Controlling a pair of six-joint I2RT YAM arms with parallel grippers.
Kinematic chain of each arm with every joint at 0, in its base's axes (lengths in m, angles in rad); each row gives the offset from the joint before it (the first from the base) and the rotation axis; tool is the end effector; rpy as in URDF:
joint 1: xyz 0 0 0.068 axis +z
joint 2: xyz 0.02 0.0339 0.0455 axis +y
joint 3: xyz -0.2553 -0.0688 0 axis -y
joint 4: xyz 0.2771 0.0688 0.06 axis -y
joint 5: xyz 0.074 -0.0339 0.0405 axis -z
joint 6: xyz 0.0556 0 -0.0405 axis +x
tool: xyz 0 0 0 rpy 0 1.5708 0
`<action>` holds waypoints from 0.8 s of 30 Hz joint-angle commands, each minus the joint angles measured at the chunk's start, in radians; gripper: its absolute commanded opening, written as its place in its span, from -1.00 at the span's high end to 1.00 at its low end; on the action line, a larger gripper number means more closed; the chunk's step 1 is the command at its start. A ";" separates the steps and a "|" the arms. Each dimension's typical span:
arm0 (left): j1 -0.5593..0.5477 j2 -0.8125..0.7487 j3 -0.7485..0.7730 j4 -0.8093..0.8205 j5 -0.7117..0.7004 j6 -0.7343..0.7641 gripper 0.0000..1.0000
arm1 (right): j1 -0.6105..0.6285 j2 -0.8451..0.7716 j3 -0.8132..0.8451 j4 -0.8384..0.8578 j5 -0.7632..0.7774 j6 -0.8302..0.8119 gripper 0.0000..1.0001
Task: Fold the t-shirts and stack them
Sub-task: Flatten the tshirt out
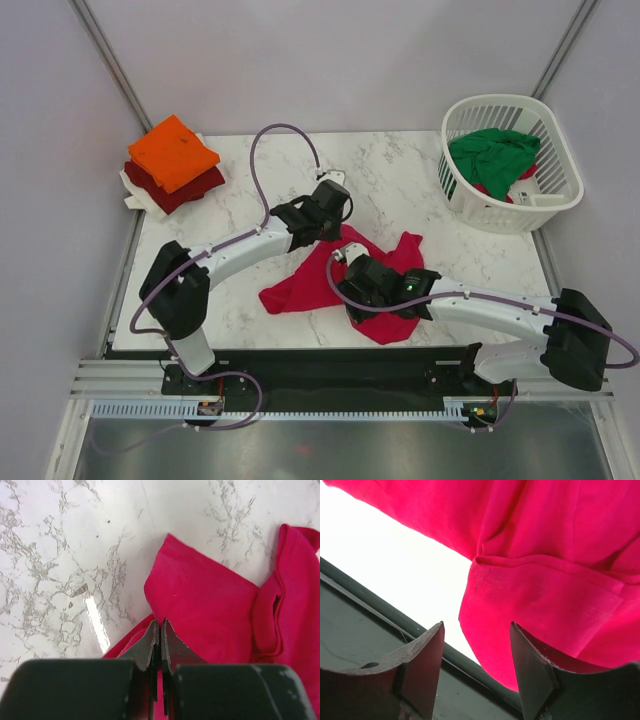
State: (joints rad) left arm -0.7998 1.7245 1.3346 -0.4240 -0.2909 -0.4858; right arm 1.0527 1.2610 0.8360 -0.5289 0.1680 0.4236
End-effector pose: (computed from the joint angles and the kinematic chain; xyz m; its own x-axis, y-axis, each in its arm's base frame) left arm 0.3080 -0.2941 0.2234 -0.7047 0.0834 -0.7046 0.2497 0.9587 -0.1362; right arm 0.1536 0.2507 0.1920 -0.7006 -0.4108 -0.5834 -0.5711 0.8130 0.1135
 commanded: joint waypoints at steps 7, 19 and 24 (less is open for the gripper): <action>0.001 0.026 -0.015 -0.025 -0.034 -0.004 0.95 | 0.058 0.130 0.041 0.066 0.001 0.030 -0.30; 0.014 0.038 -0.031 -0.025 0.004 -0.011 0.95 | 0.067 0.274 0.083 0.090 0.215 0.046 -0.31; 0.024 0.027 -0.043 -0.025 -0.001 -0.008 0.95 | 0.069 0.304 0.083 0.087 0.258 0.049 0.28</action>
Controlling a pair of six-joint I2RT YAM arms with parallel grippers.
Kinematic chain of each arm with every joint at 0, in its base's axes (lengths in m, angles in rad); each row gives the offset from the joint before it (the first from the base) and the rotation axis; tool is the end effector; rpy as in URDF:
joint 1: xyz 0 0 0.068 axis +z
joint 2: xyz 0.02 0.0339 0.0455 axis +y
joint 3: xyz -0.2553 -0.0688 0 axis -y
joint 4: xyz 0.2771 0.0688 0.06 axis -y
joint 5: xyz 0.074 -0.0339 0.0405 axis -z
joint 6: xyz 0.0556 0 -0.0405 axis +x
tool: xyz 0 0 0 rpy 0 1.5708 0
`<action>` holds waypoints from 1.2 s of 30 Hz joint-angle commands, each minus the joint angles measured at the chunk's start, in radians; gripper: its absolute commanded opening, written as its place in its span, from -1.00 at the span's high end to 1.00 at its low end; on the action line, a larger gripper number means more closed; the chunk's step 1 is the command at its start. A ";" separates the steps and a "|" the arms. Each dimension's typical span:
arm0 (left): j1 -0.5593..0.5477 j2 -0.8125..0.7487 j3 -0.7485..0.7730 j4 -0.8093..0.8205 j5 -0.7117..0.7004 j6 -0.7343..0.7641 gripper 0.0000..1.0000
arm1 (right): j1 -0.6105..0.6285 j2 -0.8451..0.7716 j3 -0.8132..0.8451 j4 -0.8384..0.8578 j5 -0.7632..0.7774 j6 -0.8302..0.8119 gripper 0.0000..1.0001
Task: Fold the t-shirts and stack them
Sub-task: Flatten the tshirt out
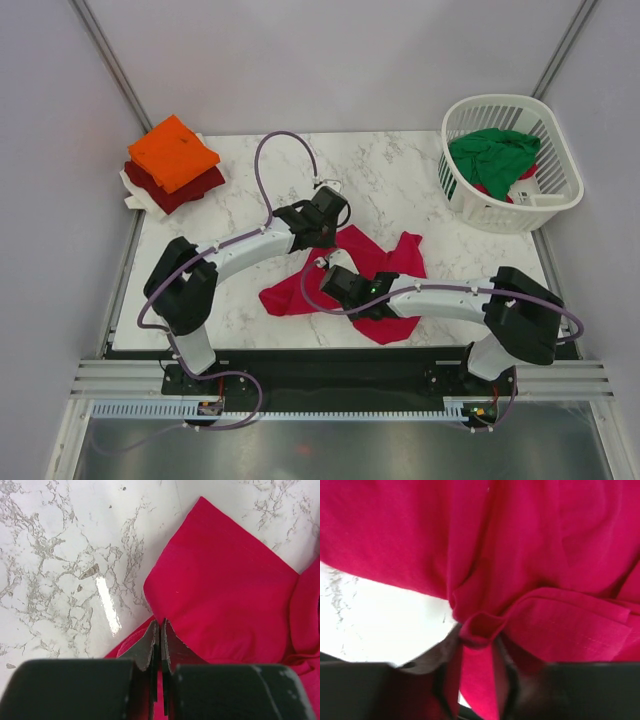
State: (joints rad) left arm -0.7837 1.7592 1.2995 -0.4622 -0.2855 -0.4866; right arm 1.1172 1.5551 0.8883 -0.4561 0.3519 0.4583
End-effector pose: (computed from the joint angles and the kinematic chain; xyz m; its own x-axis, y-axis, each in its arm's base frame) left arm 0.3083 -0.2852 0.1936 -0.7592 0.1232 -0.6391 0.2283 0.9700 -0.0842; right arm 0.1599 0.2842 0.1308 -0.6986 -0.4853 -0.5258 -0.5233 0.8477 -0.0870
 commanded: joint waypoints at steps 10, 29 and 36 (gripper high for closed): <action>0.017 -0.030 -0.026 0.008 -0.012 -0.001 0.95 | 0.004 -0.134 0.052 -0.114 0.144 0.013 1.00; 0.188 -0.435 0.060 -0.277 -0.235 0.160 0.95 | 0.003 -0.434 0.164 -0.425 0.188 0.012 0.88; 0.212 -0.510 0.080 -0.325 -0.184 0.158 0.95 | 0.003 -0.487 0.144 -0.389 0.214 0.020 1.00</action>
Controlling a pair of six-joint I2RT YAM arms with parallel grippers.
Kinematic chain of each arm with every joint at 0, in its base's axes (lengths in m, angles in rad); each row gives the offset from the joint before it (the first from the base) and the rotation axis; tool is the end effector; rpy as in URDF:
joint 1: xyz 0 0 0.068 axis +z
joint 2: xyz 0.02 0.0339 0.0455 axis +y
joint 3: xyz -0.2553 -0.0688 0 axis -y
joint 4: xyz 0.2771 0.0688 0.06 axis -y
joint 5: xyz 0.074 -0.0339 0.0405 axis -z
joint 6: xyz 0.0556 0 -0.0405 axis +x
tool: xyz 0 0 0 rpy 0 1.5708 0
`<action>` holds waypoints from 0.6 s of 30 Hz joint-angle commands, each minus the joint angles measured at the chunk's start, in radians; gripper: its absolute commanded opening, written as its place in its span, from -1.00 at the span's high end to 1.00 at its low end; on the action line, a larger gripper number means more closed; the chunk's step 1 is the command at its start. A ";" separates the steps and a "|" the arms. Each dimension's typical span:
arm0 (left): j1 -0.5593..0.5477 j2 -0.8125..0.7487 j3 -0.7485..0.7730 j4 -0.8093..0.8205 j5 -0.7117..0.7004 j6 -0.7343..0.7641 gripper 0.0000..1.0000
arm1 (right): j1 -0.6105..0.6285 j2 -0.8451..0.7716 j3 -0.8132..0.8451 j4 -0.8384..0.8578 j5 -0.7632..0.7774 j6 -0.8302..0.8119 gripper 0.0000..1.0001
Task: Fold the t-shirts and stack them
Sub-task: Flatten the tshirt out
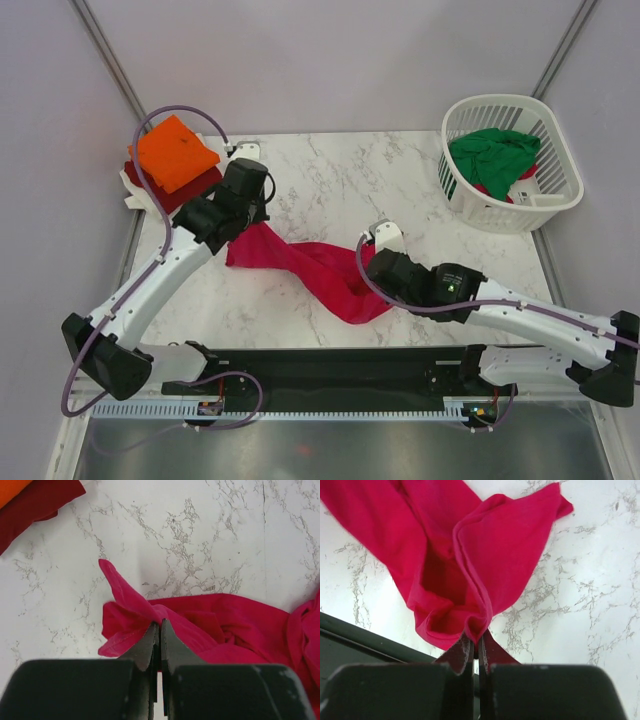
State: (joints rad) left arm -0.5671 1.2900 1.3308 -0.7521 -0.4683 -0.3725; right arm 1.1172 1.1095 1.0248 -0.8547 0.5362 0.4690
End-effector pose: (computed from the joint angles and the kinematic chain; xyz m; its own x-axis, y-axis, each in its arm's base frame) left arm 0.2811 -0.1493 0.3494 -0.5824 -0.0141 -0.8128 -0.0225 0.9997 -0.0012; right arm 0.1392 0.2208 0.2801 -0.6051 -0.3544 -0.7129 -0.4115 0.9058 -0.1011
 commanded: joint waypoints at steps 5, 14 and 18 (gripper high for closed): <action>-0.007 -0.144 0.113 -0.067 -0.006 0.078 0.95 | 0.001 -0.054 0.160 -0.017 0.229 -0.007 1.00; -0.011 -0.385 0.422 -0.067 0.250 0.243 0.95 | 0.001 -0.238 0.477 0.068 0.473 -0.112 1.00; -0.010 -0.478 0.507 -0.062 0.503 0.340 0.95 | 0.001 -0.341 0.498 0.101 0.513 -0.165 1.00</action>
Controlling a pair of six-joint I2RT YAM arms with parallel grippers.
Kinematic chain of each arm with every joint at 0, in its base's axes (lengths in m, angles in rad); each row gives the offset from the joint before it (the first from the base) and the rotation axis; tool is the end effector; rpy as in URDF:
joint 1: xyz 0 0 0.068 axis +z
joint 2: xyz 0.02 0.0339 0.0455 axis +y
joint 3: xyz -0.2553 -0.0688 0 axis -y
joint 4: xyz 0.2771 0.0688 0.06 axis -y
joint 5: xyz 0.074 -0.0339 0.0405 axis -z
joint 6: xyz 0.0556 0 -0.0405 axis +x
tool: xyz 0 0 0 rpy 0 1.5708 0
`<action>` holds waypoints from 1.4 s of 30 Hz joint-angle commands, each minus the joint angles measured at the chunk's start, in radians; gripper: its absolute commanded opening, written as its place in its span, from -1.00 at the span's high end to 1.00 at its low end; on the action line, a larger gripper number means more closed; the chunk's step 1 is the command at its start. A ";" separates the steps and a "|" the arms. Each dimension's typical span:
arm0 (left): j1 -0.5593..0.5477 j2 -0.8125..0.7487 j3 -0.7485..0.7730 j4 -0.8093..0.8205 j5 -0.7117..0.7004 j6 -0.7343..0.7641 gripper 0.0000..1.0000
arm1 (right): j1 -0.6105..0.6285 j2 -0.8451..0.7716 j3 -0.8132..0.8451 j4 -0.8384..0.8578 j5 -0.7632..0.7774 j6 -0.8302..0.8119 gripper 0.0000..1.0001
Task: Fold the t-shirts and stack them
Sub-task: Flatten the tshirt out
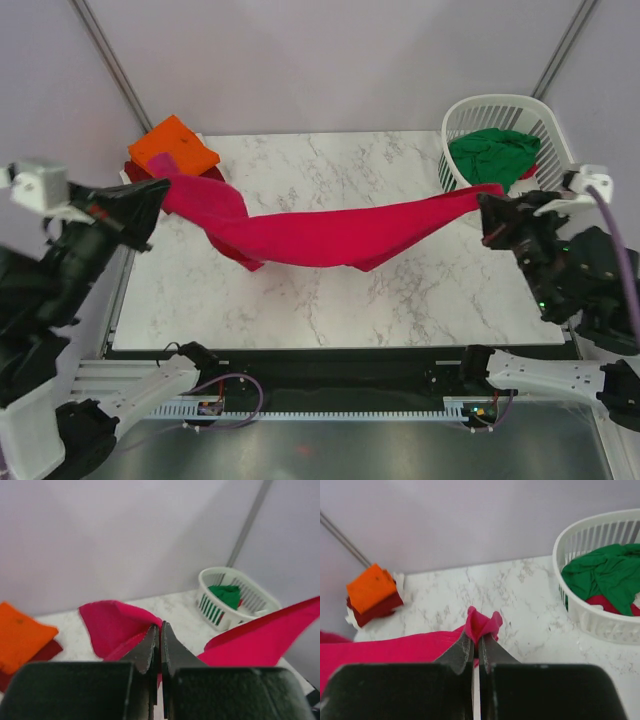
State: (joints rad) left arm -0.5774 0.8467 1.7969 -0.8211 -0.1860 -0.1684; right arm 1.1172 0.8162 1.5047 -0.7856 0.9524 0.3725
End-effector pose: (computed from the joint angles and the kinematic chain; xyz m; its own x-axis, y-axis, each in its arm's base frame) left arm 0.0817 -0.0409 0.5816 0.0422 -0.2241 -0.9737 0.3954 0.8987 -0.1897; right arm 0.0962 0.0940 0.5116 -0.0999 0.2766 -0.9558 -0.1389 0.9473 0.2887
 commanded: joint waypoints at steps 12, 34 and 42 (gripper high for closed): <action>0.142 -0.121 0.050 0.092 0.494 0.219 0.95 | 0.001 -0.100 0.001 0.115 0.181 -0.181 1.00; 0.430 1.088 0.445 0.258 0.217 0.215 -0.99 | -0.965 1.113 0.569 0.156 -0.627 -0.024 -0.96; 0.366 1.094 0.427 0.094 0.016 0.138 -0.99 | -0.939 1.129 0.569 0.134 -0.742 -0.055 -0.96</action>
State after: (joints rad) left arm -0.1596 2.0766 2.1700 -0.7124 -0.0319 0.0235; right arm 0.1486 2.1487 2.0445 -0.6861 0.3119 0.2932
